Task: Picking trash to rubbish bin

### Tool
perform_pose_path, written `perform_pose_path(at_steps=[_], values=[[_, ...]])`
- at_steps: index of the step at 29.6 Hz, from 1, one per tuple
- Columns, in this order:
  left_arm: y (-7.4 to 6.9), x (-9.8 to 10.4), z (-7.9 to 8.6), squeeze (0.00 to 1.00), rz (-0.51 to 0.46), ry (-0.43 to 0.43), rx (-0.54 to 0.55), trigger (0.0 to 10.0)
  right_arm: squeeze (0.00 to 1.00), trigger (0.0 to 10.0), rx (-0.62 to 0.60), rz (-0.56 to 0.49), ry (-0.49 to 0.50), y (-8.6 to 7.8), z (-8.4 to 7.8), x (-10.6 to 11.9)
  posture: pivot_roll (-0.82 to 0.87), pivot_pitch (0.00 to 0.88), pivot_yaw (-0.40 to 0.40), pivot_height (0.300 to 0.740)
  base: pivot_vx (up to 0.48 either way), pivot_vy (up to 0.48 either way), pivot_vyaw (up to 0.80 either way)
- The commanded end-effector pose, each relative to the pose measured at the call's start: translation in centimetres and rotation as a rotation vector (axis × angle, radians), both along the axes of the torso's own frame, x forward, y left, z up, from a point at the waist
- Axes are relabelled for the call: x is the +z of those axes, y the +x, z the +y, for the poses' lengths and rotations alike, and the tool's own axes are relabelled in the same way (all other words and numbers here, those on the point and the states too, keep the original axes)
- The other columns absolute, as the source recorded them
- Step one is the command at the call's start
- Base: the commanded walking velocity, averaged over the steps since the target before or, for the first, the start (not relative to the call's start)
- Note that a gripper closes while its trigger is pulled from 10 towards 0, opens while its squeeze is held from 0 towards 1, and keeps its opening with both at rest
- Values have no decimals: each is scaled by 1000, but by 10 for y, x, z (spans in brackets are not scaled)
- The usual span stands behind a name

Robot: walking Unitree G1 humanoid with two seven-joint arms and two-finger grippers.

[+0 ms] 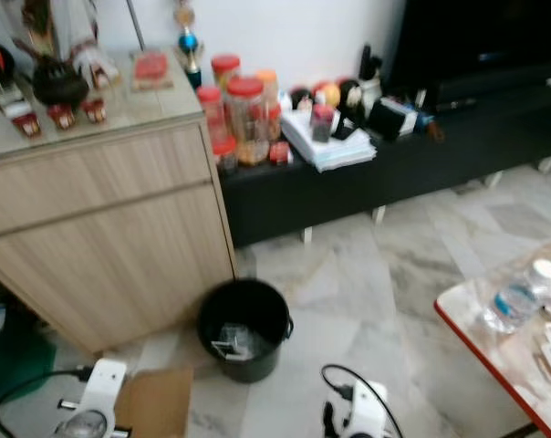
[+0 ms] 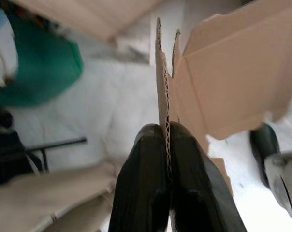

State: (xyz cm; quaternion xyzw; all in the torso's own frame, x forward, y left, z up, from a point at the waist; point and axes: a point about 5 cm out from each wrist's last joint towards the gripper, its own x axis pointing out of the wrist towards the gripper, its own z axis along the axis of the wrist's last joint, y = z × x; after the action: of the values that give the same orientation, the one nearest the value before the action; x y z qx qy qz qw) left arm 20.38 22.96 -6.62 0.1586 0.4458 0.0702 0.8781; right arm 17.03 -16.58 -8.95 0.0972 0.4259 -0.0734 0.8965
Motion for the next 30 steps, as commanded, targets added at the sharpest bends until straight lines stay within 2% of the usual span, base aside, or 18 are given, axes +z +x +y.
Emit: perform_pose_path(at_steps=[1,8,17,19,20,22,24,30], values=[[4,2,-3,0,-10,-2,-9,10000,0,10000,-4,-3,-20,0,-7,1,-93,46,54,740,322,0,0],[10,5,-4,0,-30,5,-29,10000,0,10000,-3,-9,-20,2,-6,1,-92,47,53,740,320,0,0],[29,16,-12,0,-95,13,-88,10000,0,10000,17,-13,-32,3,-7,2,-93,48,52,740,321,0,0],[36,20,-15,0,-121,18,-110,10000,0,10000,22,-15,-34,3,-7,2,-95,49,51,740,322,0,525],[47,27,-21,0,-164,27,-145,10000,0,10000,19,-18,-32,4,-8,3,-91,49,49,740,319,0,519],[50,29,-22,0,-173,28,-150,10000,0,10000,18,-18,-32,4,-8,3,-91,49,49,740,319,0,519],[60,36,-26,0,-207,23,-164,10000,0,10000,10,-23,-24,6,-8,3,-91,48,48,740,321,0,0],[74,47,-32,0,-267,18,-183,10000,0,10000,14,-51,-20,13,-6,7,-93,47,49,740,322,0,0]])
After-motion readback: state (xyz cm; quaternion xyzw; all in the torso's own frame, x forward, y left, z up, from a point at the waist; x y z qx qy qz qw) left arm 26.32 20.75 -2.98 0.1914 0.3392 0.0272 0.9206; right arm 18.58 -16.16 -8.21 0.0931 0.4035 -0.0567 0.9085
